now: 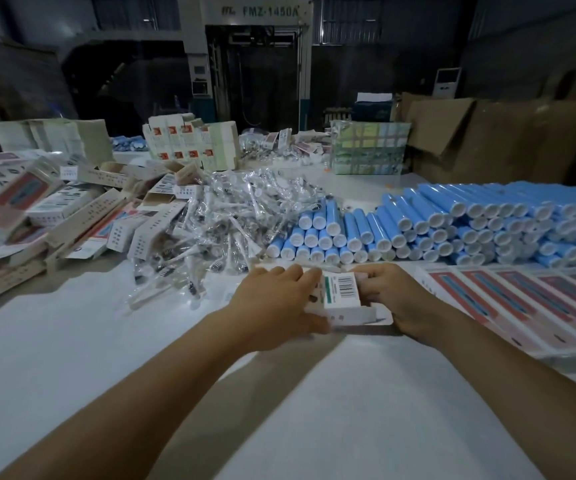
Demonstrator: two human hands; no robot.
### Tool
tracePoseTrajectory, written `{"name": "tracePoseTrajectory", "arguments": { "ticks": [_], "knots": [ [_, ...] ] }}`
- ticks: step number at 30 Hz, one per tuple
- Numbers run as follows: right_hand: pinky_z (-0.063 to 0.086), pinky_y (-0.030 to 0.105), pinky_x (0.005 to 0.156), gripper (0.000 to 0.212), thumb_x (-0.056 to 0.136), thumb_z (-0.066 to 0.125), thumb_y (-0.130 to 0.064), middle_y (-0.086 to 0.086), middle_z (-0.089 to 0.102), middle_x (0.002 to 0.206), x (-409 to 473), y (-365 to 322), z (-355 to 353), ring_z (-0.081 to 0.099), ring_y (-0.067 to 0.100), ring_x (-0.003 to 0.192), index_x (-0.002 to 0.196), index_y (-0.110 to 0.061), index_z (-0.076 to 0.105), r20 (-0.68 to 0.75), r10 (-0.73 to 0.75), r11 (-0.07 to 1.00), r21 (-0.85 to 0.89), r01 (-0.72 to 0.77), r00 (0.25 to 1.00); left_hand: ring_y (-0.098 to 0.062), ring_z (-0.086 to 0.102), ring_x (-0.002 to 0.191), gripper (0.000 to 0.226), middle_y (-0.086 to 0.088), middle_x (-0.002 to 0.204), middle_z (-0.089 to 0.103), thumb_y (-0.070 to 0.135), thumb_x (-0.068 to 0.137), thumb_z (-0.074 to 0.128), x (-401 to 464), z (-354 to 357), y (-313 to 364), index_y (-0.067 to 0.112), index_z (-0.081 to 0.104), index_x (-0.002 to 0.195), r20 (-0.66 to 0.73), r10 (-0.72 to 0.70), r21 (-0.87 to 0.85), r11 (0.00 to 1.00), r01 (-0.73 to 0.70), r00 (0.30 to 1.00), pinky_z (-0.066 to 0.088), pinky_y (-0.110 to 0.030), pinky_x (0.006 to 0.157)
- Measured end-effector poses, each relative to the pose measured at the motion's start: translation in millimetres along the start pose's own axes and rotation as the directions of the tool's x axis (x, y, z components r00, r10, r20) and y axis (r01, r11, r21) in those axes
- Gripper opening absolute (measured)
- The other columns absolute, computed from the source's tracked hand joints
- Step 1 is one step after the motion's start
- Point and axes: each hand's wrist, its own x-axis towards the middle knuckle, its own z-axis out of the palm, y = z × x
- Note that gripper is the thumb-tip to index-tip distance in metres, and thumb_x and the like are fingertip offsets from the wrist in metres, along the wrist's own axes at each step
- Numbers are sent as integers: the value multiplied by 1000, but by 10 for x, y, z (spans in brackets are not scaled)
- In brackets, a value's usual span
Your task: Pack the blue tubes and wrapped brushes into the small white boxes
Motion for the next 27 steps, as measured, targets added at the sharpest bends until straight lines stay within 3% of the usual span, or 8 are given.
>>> {"name": "tracePoseTrajectory", "arguments": {
  "ticks": [2,5,8,11,18,22,25,27],
  "knots": [
    [55,29,67,18,89,55,-7,7,73,86,99,-47,-10,68,18,80,89,-9,72,-122,-3,998,-59,-4,993,-22,46,114,75,0,133,46,69,86,41,-30,72,-60,23,23,143,-42,-11,25,1000,12,999,39,-36,89],
    [46,27,54,13,90,56,-12,9,68,82,405,-215,-107,57,17,64,85,-9,67,-354,-58,988,-154,3,934,-24,46,115,69,-1,133,46,66,91,33,-25,140,-89,21,24,143,-50,-15,72,997,18,999,37,-37,90],
    [38,22,44,15,90,53,-13,7,66,78,867,-428,-269,52,17,53,78,-11,62,-432,-99,967,-256,-17,896,-26,46,111,65,-3,129,48,64,93,27,-32,187,-26,19,26,141,-52,11,62,998,-8,999,35,-38,87],
    [40,27,51,15,91,52,-12,16,64,85,1387,-599,-368,52,24,59,91,-2,64,-465,-83,920,-375,-112,881,-27,47,107,59,-4,124,50,60,95,26,-38,208,1,18,30,136,-83,35,41,999,-31,996,35,-38,83],
    [51,37,71,26,93,55,-23,20,60,92,2116,-666,-261,58,29,76,82,0,53,-380,137,657,-656,-371,915,-28,45,108,56,-8,127,48,51,97,40,24,241,-38,17,28,140,-70,43,-21,999,-45,997,37,-42,87],
    [41,26,46,29,92,58,-27,13,54,70,2183,-788,-222,50,22,53,76,-3,51,-346,210,543,-736,-404,914,-29,46,106,54,-9,125,49,48,97,38,37,244,-44,16,30,139,-76,36,2,999,-36,996,36,-42,82],
    [38,25,54,23,90,60,-29,10,51,76,2123,-776,-222,45,20,59,87,-8,52,-298,334,547,-711,-442,894,-28,46,105,52,-8,124,48,49,97,39,42,257,-50,16,30,137,-71,23,14,1000,-22,997,34,-40,80],
    [37,24,52,18,87,62,-24,9,49,74,2008,-755,-245,42,18,57,82,-11,51,-281,306,649,-637,-415,910,-27,45,106,54,-6,125,48,52,97,39,33,257,-55,17,29,137,-73,19,40,999,-17,997,34,-40,80]
  ]
}}
